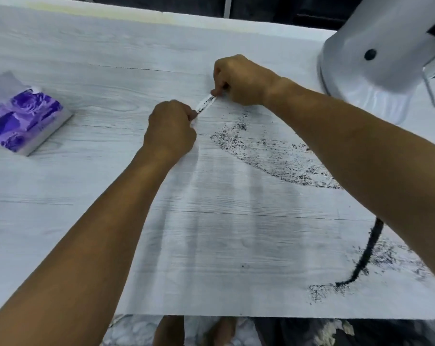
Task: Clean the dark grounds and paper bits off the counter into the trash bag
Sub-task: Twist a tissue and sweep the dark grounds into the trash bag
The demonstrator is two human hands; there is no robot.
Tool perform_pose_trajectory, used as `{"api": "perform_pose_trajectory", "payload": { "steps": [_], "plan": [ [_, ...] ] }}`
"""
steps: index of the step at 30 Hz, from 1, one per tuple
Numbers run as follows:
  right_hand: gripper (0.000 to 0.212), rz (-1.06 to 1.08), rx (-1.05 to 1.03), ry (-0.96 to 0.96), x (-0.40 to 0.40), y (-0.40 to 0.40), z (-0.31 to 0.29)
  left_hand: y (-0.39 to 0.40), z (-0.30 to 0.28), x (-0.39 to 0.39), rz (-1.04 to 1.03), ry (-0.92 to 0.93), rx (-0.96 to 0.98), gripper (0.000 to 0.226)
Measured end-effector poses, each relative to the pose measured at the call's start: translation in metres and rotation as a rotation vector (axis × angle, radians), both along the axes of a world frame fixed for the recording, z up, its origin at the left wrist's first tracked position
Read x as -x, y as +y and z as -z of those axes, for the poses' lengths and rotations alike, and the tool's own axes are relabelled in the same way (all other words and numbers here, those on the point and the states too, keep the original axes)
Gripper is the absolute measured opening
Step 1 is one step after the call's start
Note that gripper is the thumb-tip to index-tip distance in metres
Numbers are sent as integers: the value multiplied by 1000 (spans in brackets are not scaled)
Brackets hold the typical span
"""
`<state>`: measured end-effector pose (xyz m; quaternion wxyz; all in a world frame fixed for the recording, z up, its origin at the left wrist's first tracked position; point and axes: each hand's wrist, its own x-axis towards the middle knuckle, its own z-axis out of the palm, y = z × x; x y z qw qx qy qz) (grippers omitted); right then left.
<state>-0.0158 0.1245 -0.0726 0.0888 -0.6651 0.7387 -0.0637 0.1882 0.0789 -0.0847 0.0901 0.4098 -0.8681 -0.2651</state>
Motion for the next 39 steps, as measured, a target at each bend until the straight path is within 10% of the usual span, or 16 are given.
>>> {"api": "perform_pose_trajectory", "payload": {
  "steps": [23, 39],
  "plan": [
    [21, -33, 45, 126, 65, 309, 0, 298, 5, 57, 275, -40, 38, 35],
    [39, -19, -195, 238, 20, 249, -47, 208, -37, 39, 322, -76, -125, 30]
  ]
}}
